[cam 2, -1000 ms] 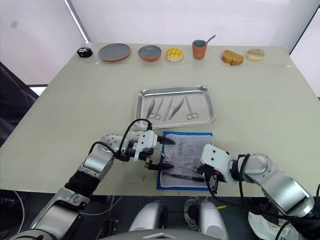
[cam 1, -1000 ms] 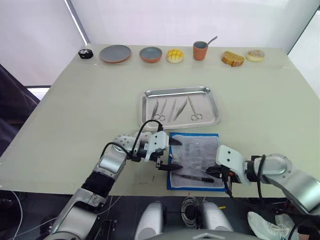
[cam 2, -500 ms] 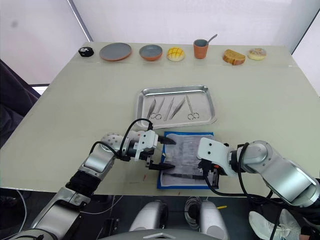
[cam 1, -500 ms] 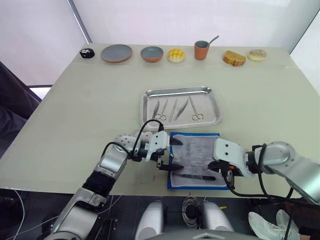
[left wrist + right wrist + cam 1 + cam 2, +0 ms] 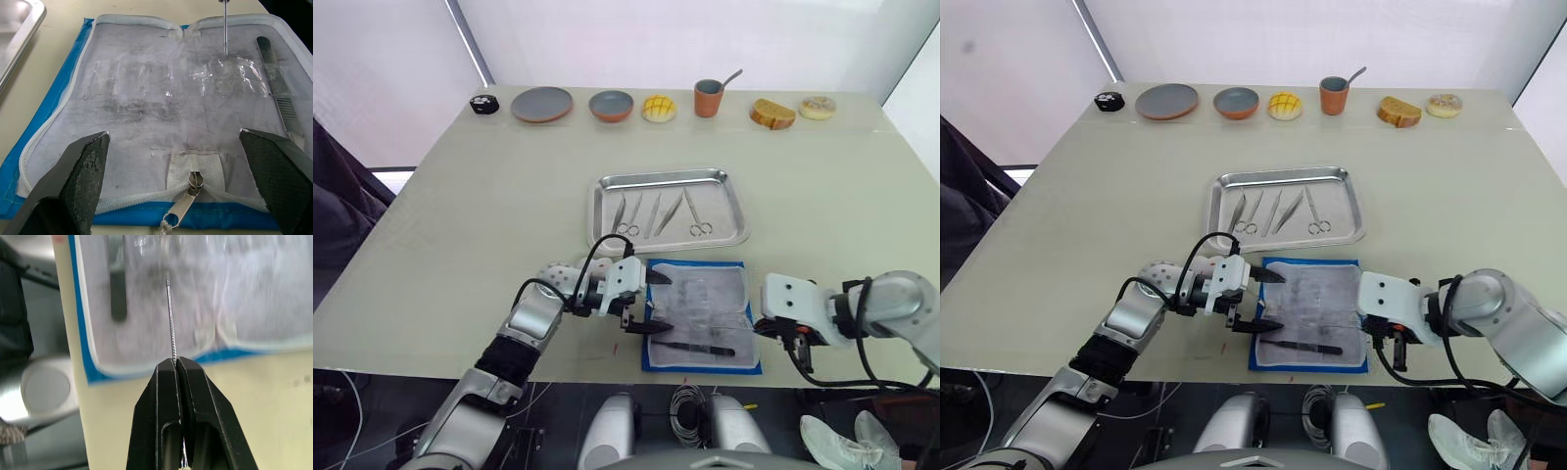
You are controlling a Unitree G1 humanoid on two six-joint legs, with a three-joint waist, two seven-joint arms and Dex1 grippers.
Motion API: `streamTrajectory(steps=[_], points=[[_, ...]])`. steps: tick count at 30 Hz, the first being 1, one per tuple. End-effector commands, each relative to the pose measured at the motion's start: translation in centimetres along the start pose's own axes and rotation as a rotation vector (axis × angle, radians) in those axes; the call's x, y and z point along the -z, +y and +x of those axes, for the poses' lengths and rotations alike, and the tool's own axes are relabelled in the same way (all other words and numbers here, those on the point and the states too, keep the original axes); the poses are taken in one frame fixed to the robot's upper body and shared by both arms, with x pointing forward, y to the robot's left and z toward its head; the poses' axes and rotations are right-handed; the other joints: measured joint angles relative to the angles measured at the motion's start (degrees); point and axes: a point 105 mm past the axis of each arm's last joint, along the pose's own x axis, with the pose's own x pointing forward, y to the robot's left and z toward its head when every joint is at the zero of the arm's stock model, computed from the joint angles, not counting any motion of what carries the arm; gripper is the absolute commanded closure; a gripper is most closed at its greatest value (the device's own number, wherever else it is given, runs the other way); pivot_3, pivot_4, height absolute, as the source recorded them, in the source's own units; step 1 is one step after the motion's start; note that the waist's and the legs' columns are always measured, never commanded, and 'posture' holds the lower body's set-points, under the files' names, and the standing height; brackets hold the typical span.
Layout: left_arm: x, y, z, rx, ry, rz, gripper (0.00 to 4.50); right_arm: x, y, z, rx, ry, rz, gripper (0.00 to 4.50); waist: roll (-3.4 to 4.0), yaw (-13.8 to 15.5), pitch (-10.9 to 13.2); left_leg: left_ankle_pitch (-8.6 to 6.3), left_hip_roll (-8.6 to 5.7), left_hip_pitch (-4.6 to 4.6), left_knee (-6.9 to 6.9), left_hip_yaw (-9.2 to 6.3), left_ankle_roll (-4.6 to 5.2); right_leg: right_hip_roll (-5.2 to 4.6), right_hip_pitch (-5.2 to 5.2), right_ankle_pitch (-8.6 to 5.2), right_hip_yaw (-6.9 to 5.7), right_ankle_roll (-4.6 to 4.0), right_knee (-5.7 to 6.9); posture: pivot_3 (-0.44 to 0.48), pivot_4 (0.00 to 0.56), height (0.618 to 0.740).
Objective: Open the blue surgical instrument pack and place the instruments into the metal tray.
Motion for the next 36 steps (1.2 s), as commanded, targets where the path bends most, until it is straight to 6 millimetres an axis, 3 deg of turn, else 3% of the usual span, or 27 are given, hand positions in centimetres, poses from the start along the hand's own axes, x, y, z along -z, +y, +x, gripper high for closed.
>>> streamTrajectory(steps=[1,7,9,12,18,23,27,36], points=[[3.3,-1.0,0.0,0.011,0.107,-0.112,0.0,0.5,-1.2,-2.6,0.046,0.013,-0.022,4.46,0.03,0.0,0.0,0.0,0.0,0.01,0.0,0.01,0.0,0.0,0.0,0.0,0.01,0.0,0.0,0.0,0.15,0.74],[3.2,-0.8,0.0,0.006,0.103,-0.111,0.0,-0.4,-2.8,-4.8,0.121,-0.138,0.113,4.46,0.03,0.0,0.0,0.0,0.02,0.01,0.0,0.02,0.0,0.01,0.01,0.0,0.03,0.0,0.0,0.0,0.15,0.74],[3.2,-0.7,0.0,0.002,0.102,-0.112,0.0,-1.6,-3.5,-5.2,0.157,-0.235,0.162,4.46,-0.03,0.0,0.0,0.0,0.01,0.0,0.0,0.02,0.0,0.0,0.01,0.0,0.03,0.0,0.0,0.0,0.15,0.74],[3.1,-0.7,0.1,0.002,0.099,-0.112,0.0,-3.5,-6.0,-5.4,0.288,-0.384,0.287,4.46,0.04,-0.1,0.0,0.0,0.01,0.04,0.02,0.07,0.0,0.03,0.02,0.01,0.1,0.0,0.04,0.0,0.15,0.74],[3.0,-0.7,0.2,-0.001,0.096,-0.113,0.0,-6.6,-10.6,-3.1,0.432,-0.499,0.532,4.46,0.07,0.0,0.0,0.0,0.0,-0.01,0.0,0.01,0.0,0.02,-0.02,0.02,0.06,-0.03,0.04,0.0,0.15,0.74],[3.1,-0.7,0.3,-0.005,0.095,-0.114,0.0,-8.3,-14.1,0.2,0.507,-0.567,0.692,4.46,0.13,0.0,0.0,0.0,-0.05,-0.07,0.02,0.05,0.0,-0.04,-0.09,0.03,0.08,-0.02,0.1,0.0,0.15,0.74],[3.1,-0.7,0.3,-0.013,0.092,-0.118,0.0,-8.1,-16.8,2.2,0.613,-0.565,0.807,4.46,0.17,-0.1,0.0,0.01,-0.06,-0.08,0.01,0.02,0.01,-0.02,-0.1,0.04,0.04,-0.02,0.12,0.0,0.15,0.74],[3.3,-1.0,0.2,-0.022,0.091,-0.123,0.0,-8.6,-17.8,5.3,0.616,-0.557,0.845,4.46,0.25,-0.4,0.0,0.01,-0.07,-0.02,0.0,0.05,0.01,0.01,-0.09,0.04,0.06,-0.03,0.17,0.0,0.15,0.74]])
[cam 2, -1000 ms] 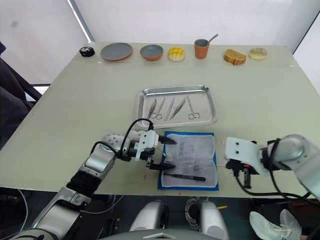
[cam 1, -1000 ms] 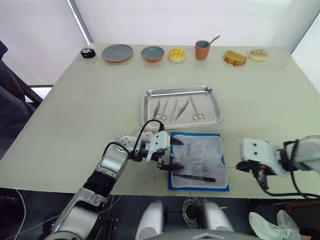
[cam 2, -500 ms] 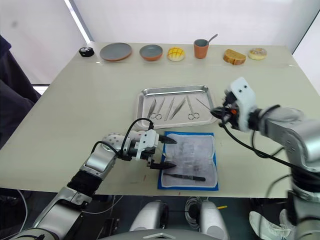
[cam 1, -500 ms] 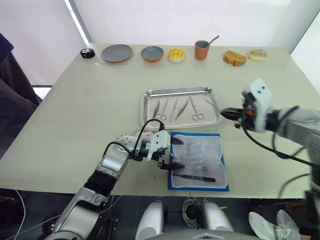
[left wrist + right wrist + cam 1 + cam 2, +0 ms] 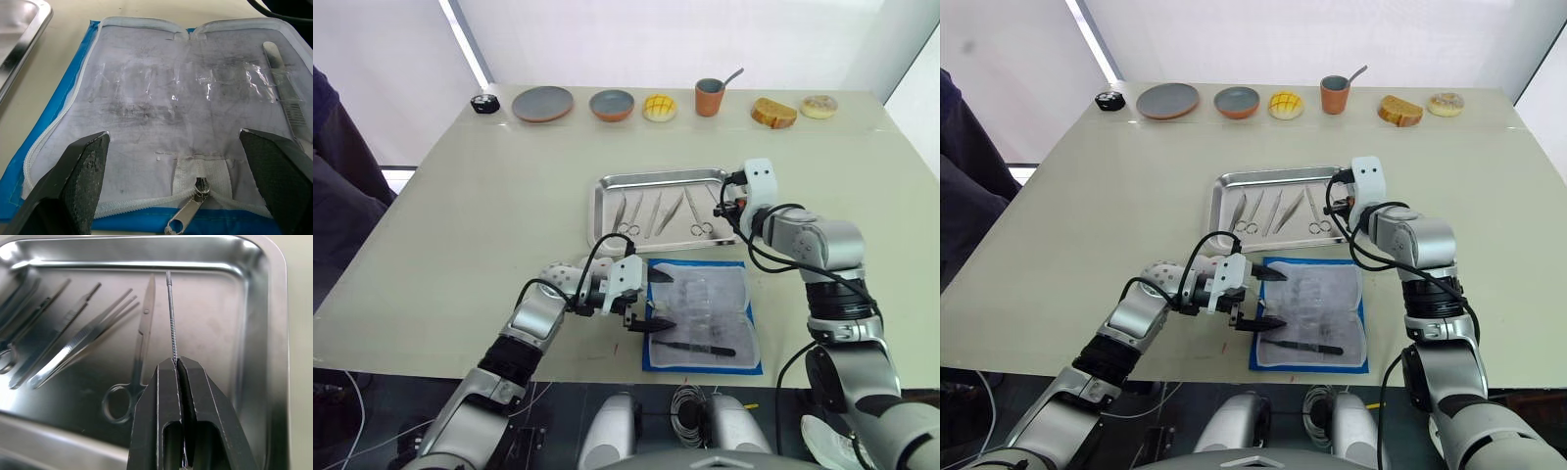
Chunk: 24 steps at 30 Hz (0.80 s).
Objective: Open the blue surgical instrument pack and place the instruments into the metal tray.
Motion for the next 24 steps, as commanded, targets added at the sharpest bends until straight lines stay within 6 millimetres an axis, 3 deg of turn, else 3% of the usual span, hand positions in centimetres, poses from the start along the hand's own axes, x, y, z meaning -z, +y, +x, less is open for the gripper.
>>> streamTrajectory(steps=[1,8,23,24], points=[[3.5,-1.1,-0.1,-0.002,0.106,-0.112,0.0,-2.0,0.5,0.3,-0.002,-0.073,-0.011,4.46,0.01,0.0,0.0,0.0,0.0,0.0,0.0,0.0,0.0,0.0,0.0,0.0,0.0,0.0,0.0,0.0,0.15,0.74],[3.6,-1.3,0.0,-0.002,0.103,-0.111,0.0,-2.0,0.5,1.8,0.028,-0.074,0.018,4.46,0.04,-0.5,0.0,0.0,0.01,0.01,-0.02,-0.02,0.0,0.0,0.0,0.0,0.0,0.0,0.0,0.0,0.15,0.74],[3.6,-1.1,0.2,-0.004,0.103,-0.113,0.0,-1.8,0.5,2.9,0.027,-0.074,0.01,4.46,0.13,-0.5,0.0,0.0,0.01,0.0,-0.02,-0.02,0.0,-0.01,0.0,0.0,-0.01,0.0,0.0,0.0,0.15,0.74],[3.6,-1.1,0.2,-0.004,0.103,-0.113,0.0,-1.8,0.6,2.9,0.022,-0.076,0.003,3.94,0.13,-0.5,0.0,0.0,0.01,0.0,-0.02,-0.02,0.0,-0.02,0.0,0.0,-0.01,0.0,0.0,0.0,0.15,0.74]])
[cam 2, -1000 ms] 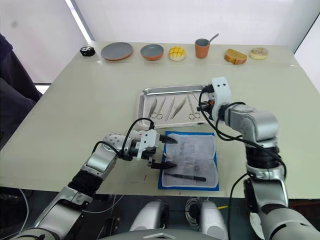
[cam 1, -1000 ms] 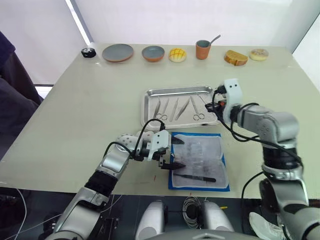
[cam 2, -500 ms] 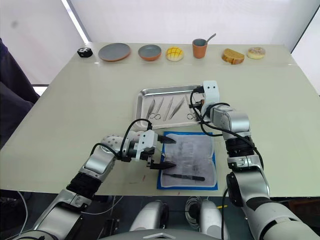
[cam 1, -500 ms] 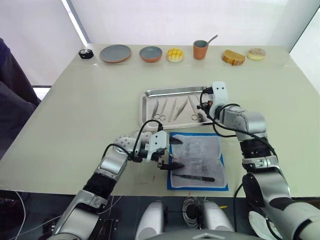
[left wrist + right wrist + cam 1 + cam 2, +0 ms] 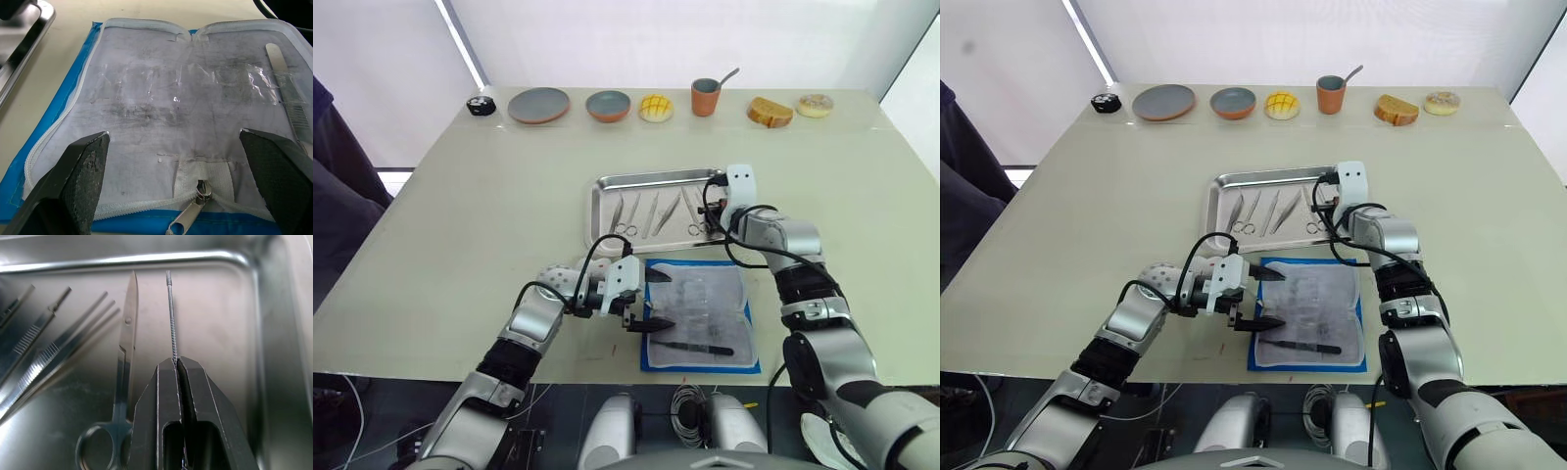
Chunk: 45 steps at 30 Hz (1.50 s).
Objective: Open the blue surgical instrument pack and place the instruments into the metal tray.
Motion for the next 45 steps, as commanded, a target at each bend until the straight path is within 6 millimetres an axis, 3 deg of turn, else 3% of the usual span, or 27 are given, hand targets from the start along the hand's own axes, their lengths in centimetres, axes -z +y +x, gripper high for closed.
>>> streamTrajectory(steps=[1,4,12,16,18,23,27,30,37,41,45], points=[[3.5,-1.0,0.2,0.002,0.111,-0.111,0.0,-1.7,0.7,-0.2,-0.029,-0.056,-0.027,3.72,0.0,0.0,0.0,0.0,0.0,0.0,0.0,0.0,0.0,0.0,0.0,0.0,0.0,0.0,0.0,0.0,0.15,0.74],[3.3,-1.0,0.2,0.003,0.109,-0.111,0.0,-1.9,0.9,-0.3,-0.031,-0.061,-0.025,2.45,0.01,0.0,0.0,0.0,0.0,0.0,0.0,0.0,0.0,0.0,0.0,0.0,0.0,0.0,0.0,0.0,0.15,0.74],[3.1,-1.0,0.2,0.004,0.104,-0.109,0.0,-3.4,1.8,-2.1,-0.115,-0.158,-0.085,2.45,0.02,0.0,0.0,0.0,0.01,-0.02,0.0,-0.01,0.0,-0.01,0.0,0.0,-0.01,0.0,-0.01,0.0,0.15,0.74],[3.0,-0.9,0.1,0.002,0.104,-0.111,0.0,-4.0,4.8,-6.3,-0.358,-0.37,-0.243,2.45,0.03,0.2,0.0,0.0,0.01,-0.06,0.0,-0.07,0.0,-0.02,0.0,0.0,-0.06,0.01,-0.06,0.0,0.15,0.74],[3.1,-1.0,0.0,0.002,0.106,-0.112,0.0,-2.6,5.1,-9.1,-0.505,-0.411,-0.243,2.45,0.06,-0.1,0.0,0.0,0.0,-0.06,0.0,-0.07,0.0,-0.01,0.01,-0.01,-0.06,0.02,-0.06,0.0,0.15,0.74],[3.0,-1.0,-0.1,0.004,0.094,-0.112,0.0,0.4,3.3,-13.1,-0.644,-0.365,-0.339,2.45,0.05,0.2,0.0,0.0,0.0,-0.08,0.0,-0.11,0.01,-0.03,0.06,-0.01,-0.1,0.03,-0.13,0.0,0.15,0.74],[3.0,-1.0,0.0,0.01,0.088,-0.114,0.0,2.1,1.4,-16.2,-0.717,-0.306,-0.427,1.44,0.06,0.1,0.1,-0.01,0.0,-0.01,-0.01,-0.11,0.01,0.03,0.08,-0.03,-0.1,0.02,-0.11,0.0,0.15,0.74],[3.2,-0.9,0.0,0.012,0.091,-0.116,0.0,3.2,-0.6,-19.2,-0.754,-0.244,-0.491,0.05,0.02,0.8,0.1,-0.01,-0.03,-0.05,0.0,-0.1,0.0,0.02,0.08,-0.03,-0.1,0.03,-0.17,0.0,0.15,0.74],[3.5,-1.1,-0.2,0.023,0.088,-0.117,0.0,2.8,-4.2,-25.1,-0.774,-0.144,-0.562,0.01,0.01,0.8,0.1,-0.01,-0.01,0.04,-0.02,0.03,0.0,0.08,0.11,-0.03,0.02,0.04,-0.15,0.0,0.15,0.74],[3.6,-1.1,-0.3,0.031,0.087,-0.119,0.0,2.3,-4.9,-27.4,-0.786,-0.081,-0.59,0.01,-0.03,0.8,0.1,-0.01,0.0,0.04,-0.01,0.07,0.01,0.1,0.11,-0.03,0.05,0.04,-0.16,0.0,0.15,0.74],[4.0,-1.1,-0.4,0.036,0.088,-0.121,0.0,2.0,-4.6,-28.4,-0.801,-0.055,-0.608,0.01,-0.08,0.8,0.1,-0.01,0.0,0.06,-0.02,0.1,0.0,0.11,0.12,-0.04,0.09,0.05,-0.16,0.0,0.15,0.74]])
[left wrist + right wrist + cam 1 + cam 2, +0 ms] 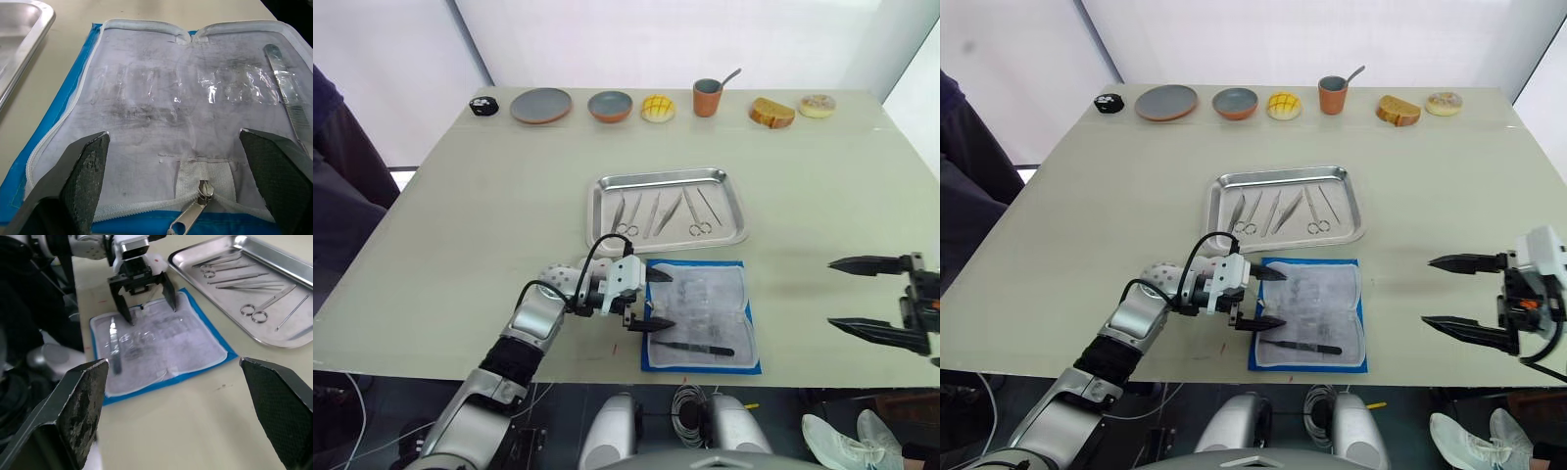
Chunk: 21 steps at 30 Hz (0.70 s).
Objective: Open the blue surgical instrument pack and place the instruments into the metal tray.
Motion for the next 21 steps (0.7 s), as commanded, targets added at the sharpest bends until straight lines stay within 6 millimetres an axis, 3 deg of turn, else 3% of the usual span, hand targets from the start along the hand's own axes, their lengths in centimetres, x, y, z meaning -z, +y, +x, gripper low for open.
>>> streamTrajectory(steps=[1,6,13,18,21], points=[[3.9,-1.3,-0.5,0.015,0.099,-0.13,0.0,-1.4,0.8,-0.2,-0.027,-0.005,-0.044,0.01,-0.02,0.0,0.0,0.0,0.01,0.0,0.0,0.01,0.0,0.01,0.0,0.0,0.0,0.01,0.0,0.0,0.15,0.74],[4.1,-1.2,-0.6,0.018,0.102,-0.128,0.0,-1.6,1.4,0.5,-0.047,-0.003,-0.061,0.01,-0.03,0.0,0.0,0.0,0.01,0.0,0.0,0.01,0.0,0.01,0.0,-0.01,0.01,0.01,0.0,0.0,0.15,0.74],[4.1,-1.1,-0.5,0.02,0.105,-0.126,0.0,0.2,3.0,6.0,-0.083,0.021,-0.096,0.01,-0.02,0.1,0.0,0.0,0.02,0.02,0.0,0.0,0.0,0.02,0.0,-0.07,0.02,0.12,0.01,0.0,0.15,0.74],[4.0,-1.2,-0.6,0.022,0.104,-0.119,0.0,2.9,4.2,9.9,-0.13,0.07,-0.095,0.01,0.0,0.1,-0.1,0.0,0.01,0.02,0.01,-0.04,-0.01,0.02,0.0,-0.08,-0.03,0.14,0.01,0.0,0.15,0.74],[4.0,-1.3,-0.7,0.023,0.105,-0.119,0.0,3.6,3.6,11.7,-0.089,0.051,-0.108,0.01,-0.06,0.0,-0.1,0.0,0.01,0.05,0.02,0.0,-0.01,0.05,0.0,-0.08,0.01,0.14,0.0,0.0,0.15,0.74]])
